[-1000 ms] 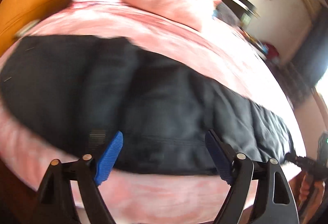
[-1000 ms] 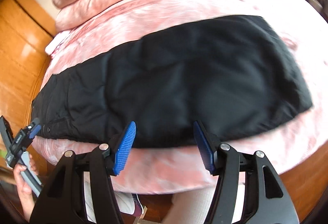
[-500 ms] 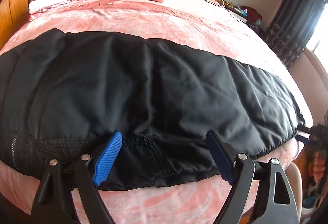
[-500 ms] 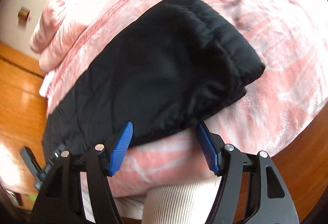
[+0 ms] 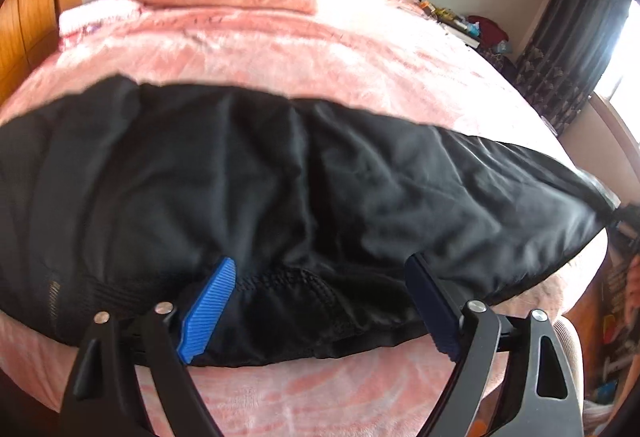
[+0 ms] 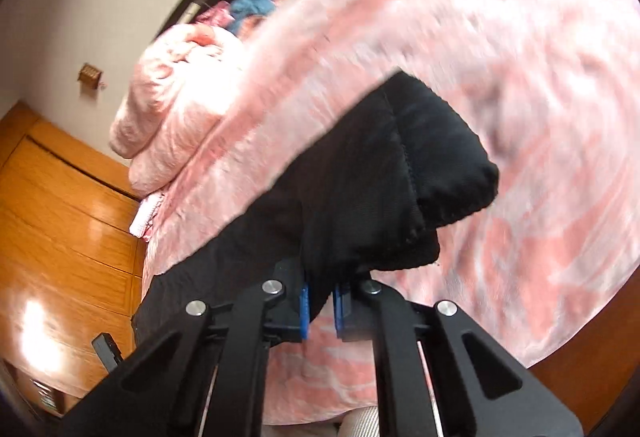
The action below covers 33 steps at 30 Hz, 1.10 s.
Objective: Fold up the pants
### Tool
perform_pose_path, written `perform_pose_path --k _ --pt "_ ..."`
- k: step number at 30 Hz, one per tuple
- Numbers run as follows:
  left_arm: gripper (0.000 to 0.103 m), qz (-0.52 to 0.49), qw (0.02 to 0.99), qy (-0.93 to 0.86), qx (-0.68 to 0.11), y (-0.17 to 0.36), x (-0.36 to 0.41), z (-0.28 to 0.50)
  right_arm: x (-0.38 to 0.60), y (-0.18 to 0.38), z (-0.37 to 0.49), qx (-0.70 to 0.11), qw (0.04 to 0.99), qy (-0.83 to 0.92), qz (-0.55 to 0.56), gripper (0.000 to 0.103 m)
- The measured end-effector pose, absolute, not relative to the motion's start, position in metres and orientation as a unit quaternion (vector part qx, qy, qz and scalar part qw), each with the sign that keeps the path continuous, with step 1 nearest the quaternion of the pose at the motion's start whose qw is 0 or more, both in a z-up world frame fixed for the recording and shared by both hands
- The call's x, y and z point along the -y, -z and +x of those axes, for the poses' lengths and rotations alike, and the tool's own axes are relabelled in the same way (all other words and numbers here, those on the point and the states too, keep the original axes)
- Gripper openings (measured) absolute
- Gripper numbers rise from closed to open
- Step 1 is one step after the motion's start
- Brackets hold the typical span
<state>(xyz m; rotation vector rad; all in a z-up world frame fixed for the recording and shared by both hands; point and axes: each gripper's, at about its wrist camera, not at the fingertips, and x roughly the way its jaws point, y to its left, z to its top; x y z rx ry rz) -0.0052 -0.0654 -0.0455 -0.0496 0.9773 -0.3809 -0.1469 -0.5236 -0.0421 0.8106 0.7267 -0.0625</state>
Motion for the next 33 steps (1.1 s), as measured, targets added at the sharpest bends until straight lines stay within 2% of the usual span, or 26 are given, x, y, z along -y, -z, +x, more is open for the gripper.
perform_pose_path --k 3,6,7,9,14,18,21,27,33 --pt "0.094 -0.013 0.865 0.192 -0.464 0.049 0.072 -0.006 0.533 0.033 -0.152 -0.349 0.863 0.073 0.358 0.007" --pt "0.094 0.002 0.853 0.183 -0.488 0.073 0.080 0.001 0.549 0.083 -0.147 -0.420 0.818 0.119 0.375 0.008" --pt "0.098 0.014 0.856 0.187 -0.482 0.078 0.084 0.000 0.552 0.101 -0.145 -0.438 0.804 0.127 0.383 0.010" --pt "0.099 0.037 0.859 0.189 -0.475 0.080 0.089 -0.002 0.555 0.118 -0.150 -0.439 0.796 0.126 0.397 0.010" --pt "0.099 -0.027 0.858 0.205 -0.471 0.062 0.065 -0.005 0.533 0.063 -0.148 -0.406 0.843 0.135 0.327 0.008" --pt "0.099 -0.054 0.871 0.189 -0.451 0.043 0.034 -0.009 0.472 -0.006 -0.128 -0.370 0.901 0.113 0.196 0.008" --pt "0.099 -0.061 0.878 0.173 -0.441 0.033 0.012 -0.012 0.411 -0.036 -0.097 -0.355 0.925 0.060 0.125 0.009" --pt "0.099 -0.081 0.891 0.138 -0.425 0.023 -0.032 -0.014 0.307 -0.045 -0.060 -0.362 0.930 -0.047 0.044 0.009" --pt "0.099 -0.115 0.895 0.106 -0.417 0.021 -0.072 -0.014 0.216 0.000 -0.029 -0.421 0.899 -0.120 -0.018 0.009"
